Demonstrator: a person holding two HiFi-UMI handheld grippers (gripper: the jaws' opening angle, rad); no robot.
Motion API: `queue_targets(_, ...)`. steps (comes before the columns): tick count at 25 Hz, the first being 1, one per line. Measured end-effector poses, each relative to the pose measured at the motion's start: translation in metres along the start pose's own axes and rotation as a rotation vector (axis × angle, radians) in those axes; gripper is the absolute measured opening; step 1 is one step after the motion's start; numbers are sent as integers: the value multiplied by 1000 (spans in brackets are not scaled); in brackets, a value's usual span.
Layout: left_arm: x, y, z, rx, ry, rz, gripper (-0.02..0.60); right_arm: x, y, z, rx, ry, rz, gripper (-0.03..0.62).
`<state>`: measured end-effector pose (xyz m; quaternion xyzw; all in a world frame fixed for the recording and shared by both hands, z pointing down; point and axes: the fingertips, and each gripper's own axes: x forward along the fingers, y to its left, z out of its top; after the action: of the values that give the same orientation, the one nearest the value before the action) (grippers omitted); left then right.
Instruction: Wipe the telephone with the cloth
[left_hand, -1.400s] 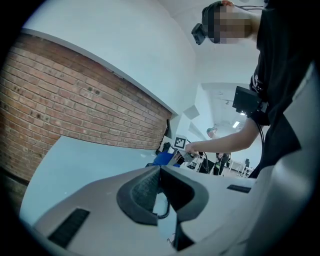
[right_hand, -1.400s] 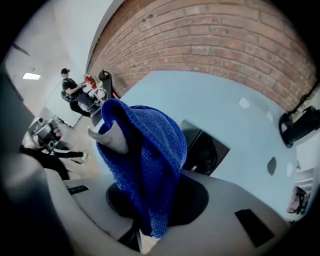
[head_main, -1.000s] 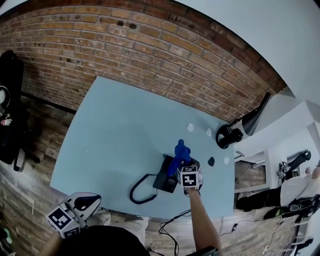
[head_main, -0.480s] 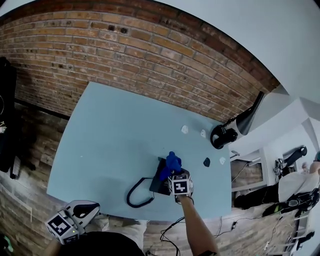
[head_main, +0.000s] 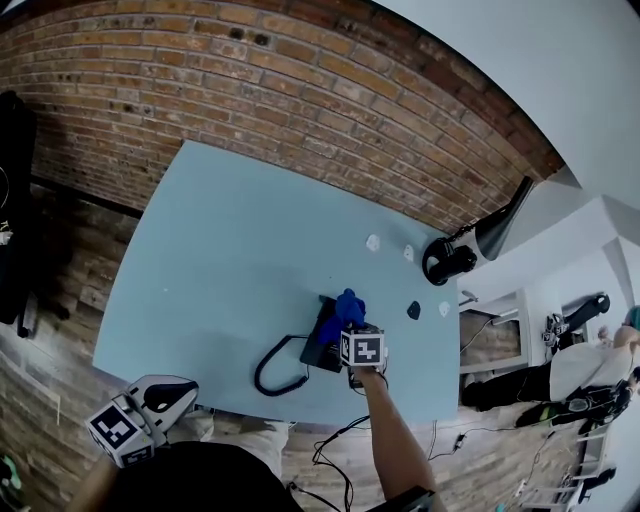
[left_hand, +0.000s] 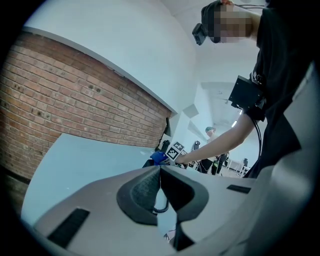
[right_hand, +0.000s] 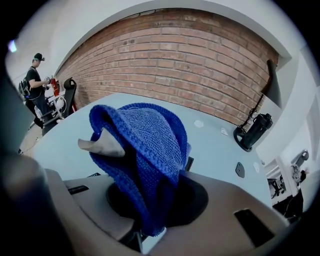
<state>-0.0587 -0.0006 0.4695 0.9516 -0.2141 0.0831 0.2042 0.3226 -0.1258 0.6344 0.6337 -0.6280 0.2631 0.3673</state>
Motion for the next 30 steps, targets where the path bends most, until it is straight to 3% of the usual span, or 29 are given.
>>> queue_targets(17, -4, 2, 3, 5, 1, 0, 12, -2, 4, -10, 39, -21, -6, 91)
queue_targets(30, -4, 4, 5, 10, -8, -5, 12, -6, 14, -19, 8, -26, 1, 91)
